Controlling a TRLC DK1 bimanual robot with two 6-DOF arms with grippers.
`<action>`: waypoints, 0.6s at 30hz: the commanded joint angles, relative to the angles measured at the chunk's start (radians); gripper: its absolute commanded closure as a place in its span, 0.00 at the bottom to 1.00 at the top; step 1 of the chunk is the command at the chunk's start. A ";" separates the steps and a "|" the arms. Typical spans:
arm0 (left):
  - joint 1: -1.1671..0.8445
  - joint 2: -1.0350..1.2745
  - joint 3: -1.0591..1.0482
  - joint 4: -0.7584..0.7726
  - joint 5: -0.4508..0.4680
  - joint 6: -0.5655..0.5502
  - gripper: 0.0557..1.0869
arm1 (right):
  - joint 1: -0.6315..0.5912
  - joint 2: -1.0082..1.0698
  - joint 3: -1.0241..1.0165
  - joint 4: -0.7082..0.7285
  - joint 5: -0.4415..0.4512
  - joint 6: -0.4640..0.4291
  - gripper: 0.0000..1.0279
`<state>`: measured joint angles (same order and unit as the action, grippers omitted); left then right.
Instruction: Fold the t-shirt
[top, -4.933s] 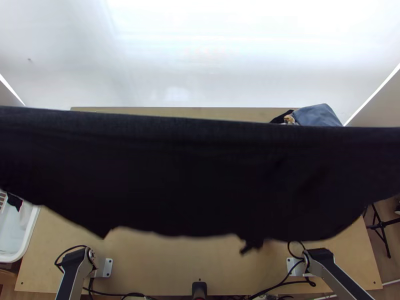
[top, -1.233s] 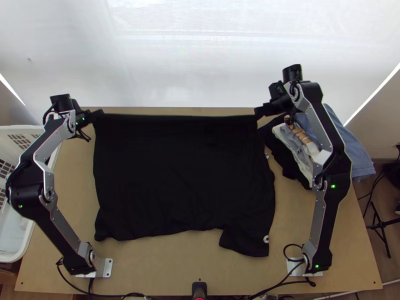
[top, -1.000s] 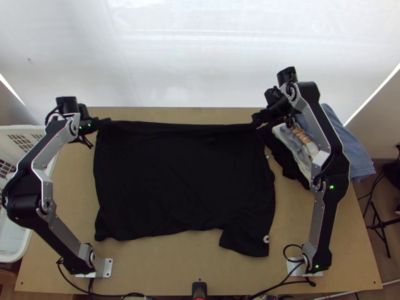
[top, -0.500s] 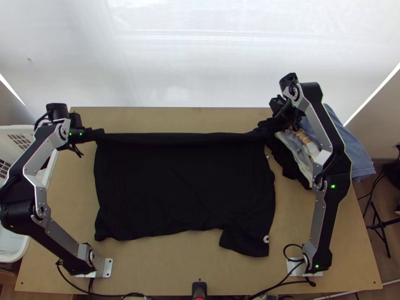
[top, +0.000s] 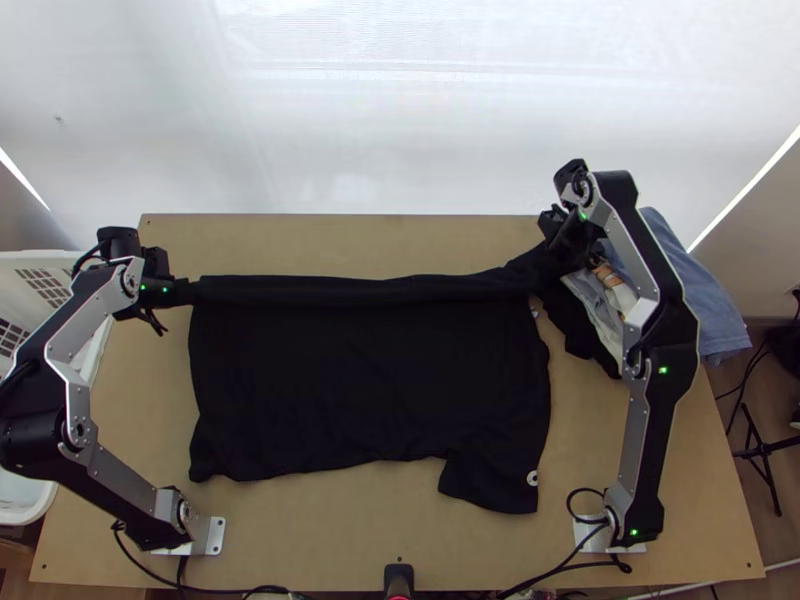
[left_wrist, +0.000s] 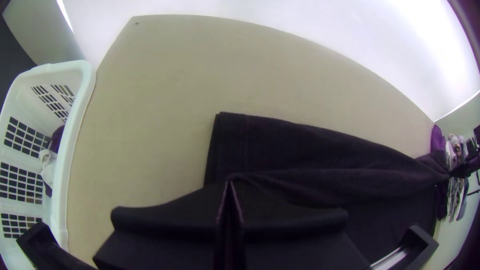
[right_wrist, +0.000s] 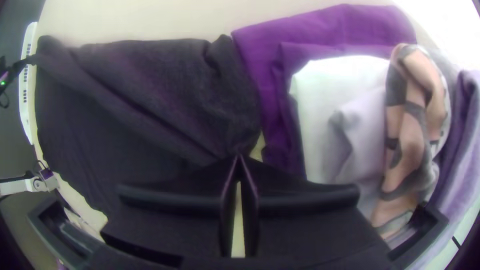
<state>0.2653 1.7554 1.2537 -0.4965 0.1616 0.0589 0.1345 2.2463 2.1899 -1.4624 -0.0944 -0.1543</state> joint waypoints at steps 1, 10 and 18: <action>-0.006 -0.010 -0.045 -0.007 0.004 0.021 0.97 | 0.002 0.019 -0.036 -0.015 0.013 -0.001 0.97; -0.018 -0.013 -0.079 -0.062 0.004 0.085 0.97 | 0.024 0.039 -0.078 -0.015 0.013 0.002 0.97; -0.018 -0.040 -0.103 -0.063 0.019 0.111 0.97 | 0.040 0.078 -0.070 -0.009 0.039 0.007 0.97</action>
<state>0.2478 1.7367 1.1717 -0.5529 0.1650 0.1482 0.1619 2.2951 2.1223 -1.4761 -0.0750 -0.1535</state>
